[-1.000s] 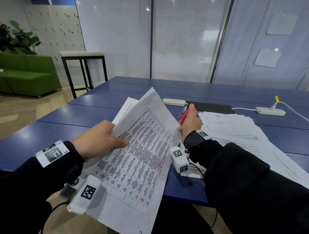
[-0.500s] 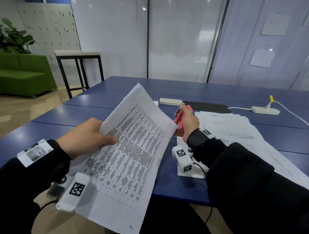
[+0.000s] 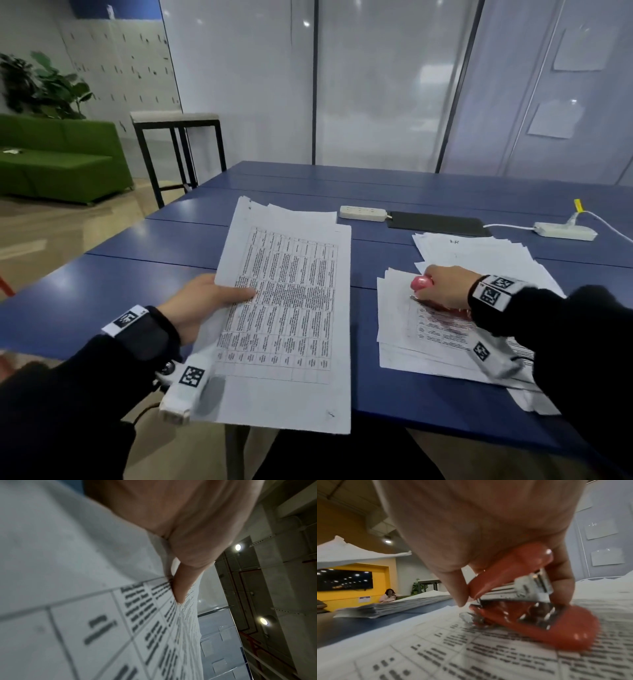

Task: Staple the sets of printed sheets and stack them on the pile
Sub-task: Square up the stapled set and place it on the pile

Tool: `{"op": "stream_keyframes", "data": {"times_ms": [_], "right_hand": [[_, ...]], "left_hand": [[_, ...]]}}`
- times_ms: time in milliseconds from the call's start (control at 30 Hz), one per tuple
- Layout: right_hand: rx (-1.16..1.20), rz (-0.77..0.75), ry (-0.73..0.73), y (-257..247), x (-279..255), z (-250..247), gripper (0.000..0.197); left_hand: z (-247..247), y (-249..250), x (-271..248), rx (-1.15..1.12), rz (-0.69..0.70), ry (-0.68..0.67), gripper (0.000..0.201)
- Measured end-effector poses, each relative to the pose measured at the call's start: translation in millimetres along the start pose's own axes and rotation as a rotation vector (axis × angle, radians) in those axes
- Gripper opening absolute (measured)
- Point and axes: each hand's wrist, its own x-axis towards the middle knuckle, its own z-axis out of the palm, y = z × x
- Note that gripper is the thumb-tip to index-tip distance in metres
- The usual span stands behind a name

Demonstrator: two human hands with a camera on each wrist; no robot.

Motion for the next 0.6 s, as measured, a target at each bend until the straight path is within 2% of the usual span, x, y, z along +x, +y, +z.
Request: {"op": "stream_keyframes", "data": {"times_ms": [67,100,133,167,200,267,300,333,367,467,533,600], "right_hand": [[0.009,-0.03,0.12,-7.8,-4.5,4.3,0.066],[0.039,-0.091,0.216,-16.0,-10.9,4.7,0.068],[0.132,-0.172,0.29,-26.7,-18.2,5.2,0.07],[0.299,-0.23,0.291,-40.1,-28.9,4.4,0.07],[0.543,-0.248,0.2,-54.1,-37.8,5.6,0.069],[1.063,-0.172,-0.265,-82.5,-53.9,9.1,0.057],[1.205,-0.161,-0.472,-93.6,-56.4,15.5,0.051],[1.277,-0.17,-0.56,-102.9,-56.6,20.8,0.044],[1.299,-0.191,-0.523,-111.2,-53.9,25.4,0.037],[1.371,-0.247,-0.213,-134.8,-40.2,33.6,0.02],[1.498,-0.242,-0.092,-147.3,-27.7,31.0,0.017],[1.517,-0.228,0.022,-159.8,-10.3,25.3,0.016]], "left_hand": [[6.6,-5.1,5.9,-0.021,0.02,0.044,0.057],[10.4,-7.6,8.9,-0.019,0.032,0.083,0.043],[12.6,-10.2,12.3,-0.02,0.043,0.127,0.037],[14.9,-12.2,15.2,-0.029,0.059,0.157,0.038],[16.3,-13.9,17.9,-0.04,0.076,0.177,0.042],[17.4,-16.4,23.1,-0.049,0.106,0.218,0.044],[16.3,-17.8,25.9,-0.055,0.12,0.245,0.04],[14.1,-19.2,28.9,-0.063,0.128,0.269,0.036],[11.8,-19.9,30.5,-0.068,0.132,0.287,0.034],[4.6,-19.0,29.7,-0.092,0.128,0.301,0.029],[-0.8,-17.8,28.2,-0.118,0.114,0.284,0.025],[-7.9,-19.3,33.8,-0.085,0.122,0.303,0.026]]}}
